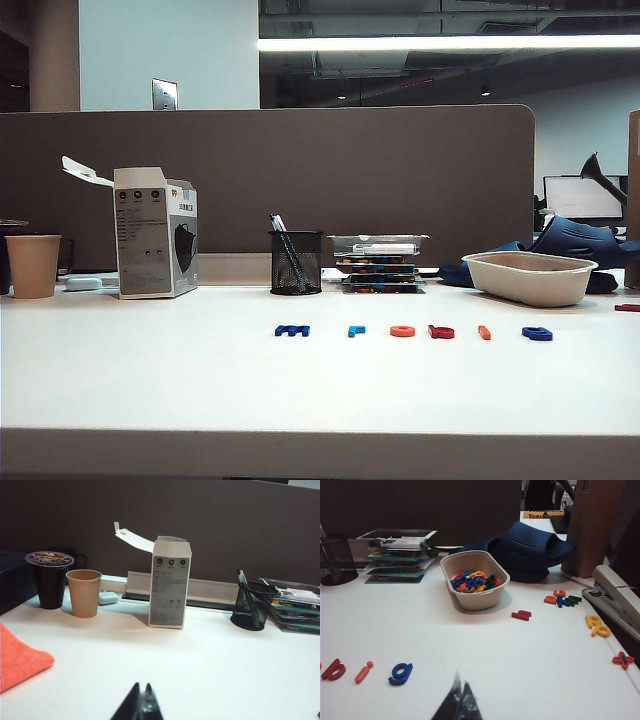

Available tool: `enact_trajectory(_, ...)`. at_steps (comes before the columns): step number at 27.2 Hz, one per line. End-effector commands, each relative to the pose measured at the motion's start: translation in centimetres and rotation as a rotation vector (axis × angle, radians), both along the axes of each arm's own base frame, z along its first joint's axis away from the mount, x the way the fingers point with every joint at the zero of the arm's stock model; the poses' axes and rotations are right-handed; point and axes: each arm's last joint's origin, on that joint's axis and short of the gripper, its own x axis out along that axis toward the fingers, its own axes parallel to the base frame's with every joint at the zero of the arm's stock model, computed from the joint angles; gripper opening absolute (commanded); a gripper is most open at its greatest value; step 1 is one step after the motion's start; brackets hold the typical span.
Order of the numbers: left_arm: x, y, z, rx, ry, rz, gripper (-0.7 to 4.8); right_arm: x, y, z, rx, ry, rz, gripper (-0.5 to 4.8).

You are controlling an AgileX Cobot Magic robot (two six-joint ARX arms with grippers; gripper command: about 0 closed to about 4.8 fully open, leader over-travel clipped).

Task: Select the appropriate letters from the row of letter magnets placed on the table to arrange into the word "big".

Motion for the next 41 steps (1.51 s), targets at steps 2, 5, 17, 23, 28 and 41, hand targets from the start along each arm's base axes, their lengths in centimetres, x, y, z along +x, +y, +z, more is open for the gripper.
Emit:
enact_trajectory(2, 0.0, 0.0, 0.2, -0.002, -0.013, -0.004, -0.05, 0.0, 0.0, 0.0, -0.004, -0.011, 0.001, 0.00)
enact_trajectory(5, 0.0, 0.0, 0.2, -0.002, -0.013, -0.005, -0.05, 0.0, 0.0, 0.0, -0.004, -0.011, 0.001, 0.00)
enact_trajectory(17, -0.6, -0.3, 2.3, 0.011, -0.067, -0.112, -0.05, 0.0, 0.0, 0.0, -0.004, -0.011, 0.001, 0.00)
enact_trajectory(23, -4.3, -0.7, 9.2, -0.039, 0.015, -0.220, -0.05, 0.0, 0.0, 0.0, -0.004, -0.011, 0.001, 0.00)
enact_trajectory(28, -6.4, -0.8, 12.9, -0.078, 0.093, -0.241, -0.05, 0.0, 0.0, 0.0, -0.004, -0.011, 0.001, 0.00)
enact_trajectory(41, -5.8, -1.4, 23.5, -0.350, 0.483, -0.370, -0.05, 0.0, 0.0, 0.0, -0.004, -0.010, 0.000, 0.00)
